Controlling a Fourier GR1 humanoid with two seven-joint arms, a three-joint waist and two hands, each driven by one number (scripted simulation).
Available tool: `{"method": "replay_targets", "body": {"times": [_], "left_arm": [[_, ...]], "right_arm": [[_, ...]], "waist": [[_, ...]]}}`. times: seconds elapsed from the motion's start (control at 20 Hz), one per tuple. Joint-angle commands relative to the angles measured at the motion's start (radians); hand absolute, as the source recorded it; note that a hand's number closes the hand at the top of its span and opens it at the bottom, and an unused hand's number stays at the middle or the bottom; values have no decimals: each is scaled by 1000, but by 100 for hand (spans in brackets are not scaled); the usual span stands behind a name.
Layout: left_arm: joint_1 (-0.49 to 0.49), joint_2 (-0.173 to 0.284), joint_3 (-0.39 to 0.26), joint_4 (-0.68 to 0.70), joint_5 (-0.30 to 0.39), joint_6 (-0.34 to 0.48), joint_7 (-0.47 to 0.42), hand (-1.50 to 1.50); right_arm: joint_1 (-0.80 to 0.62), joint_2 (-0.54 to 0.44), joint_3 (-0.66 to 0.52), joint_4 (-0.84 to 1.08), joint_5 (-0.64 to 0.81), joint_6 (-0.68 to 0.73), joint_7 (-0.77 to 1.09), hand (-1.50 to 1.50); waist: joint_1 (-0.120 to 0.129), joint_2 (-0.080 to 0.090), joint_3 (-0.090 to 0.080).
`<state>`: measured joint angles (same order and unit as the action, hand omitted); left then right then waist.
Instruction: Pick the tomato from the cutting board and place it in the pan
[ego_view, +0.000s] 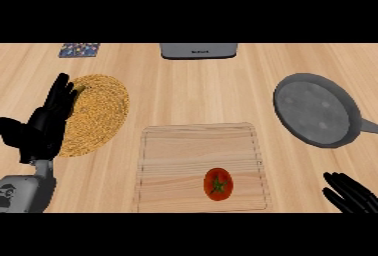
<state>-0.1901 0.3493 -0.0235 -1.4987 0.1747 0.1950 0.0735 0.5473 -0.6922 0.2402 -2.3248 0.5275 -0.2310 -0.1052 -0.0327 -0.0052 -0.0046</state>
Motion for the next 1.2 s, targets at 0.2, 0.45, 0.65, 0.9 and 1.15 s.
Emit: {"method": "replay_targets", "body": {"times": [0.2, 0.45, 0.65, 0.9, 1.15], "left_arm": [[-24, -24, -16, -11, -28, 12, 15, 0], [11, -55, -44, 0, -46, 0, -8, 0], [-42, -60, -17, 57, -35, -11, -21, 0], [5, -72, -35, -5, -67, 7, -9, 0], [-52, -59, 11, 81, -51, -23, -16, 0]], "right_arm": [[-142, -59, 19, -224, 151, 143, 389, -150], [-319, -3, 217, -200, 180, 219, 548, -150], [-481, 77, 382, -178, 167, 290, 671, -150], [-599, 162, 494, -85, 255, 328, 808, -150], [-611, 219, 587, -66, 323, 347, 947, -150]], "waist": [[34, 4, 1], [42, 4, 2], [41, 5, 1], [35, 0, 2], [22, 1, 3]]}}
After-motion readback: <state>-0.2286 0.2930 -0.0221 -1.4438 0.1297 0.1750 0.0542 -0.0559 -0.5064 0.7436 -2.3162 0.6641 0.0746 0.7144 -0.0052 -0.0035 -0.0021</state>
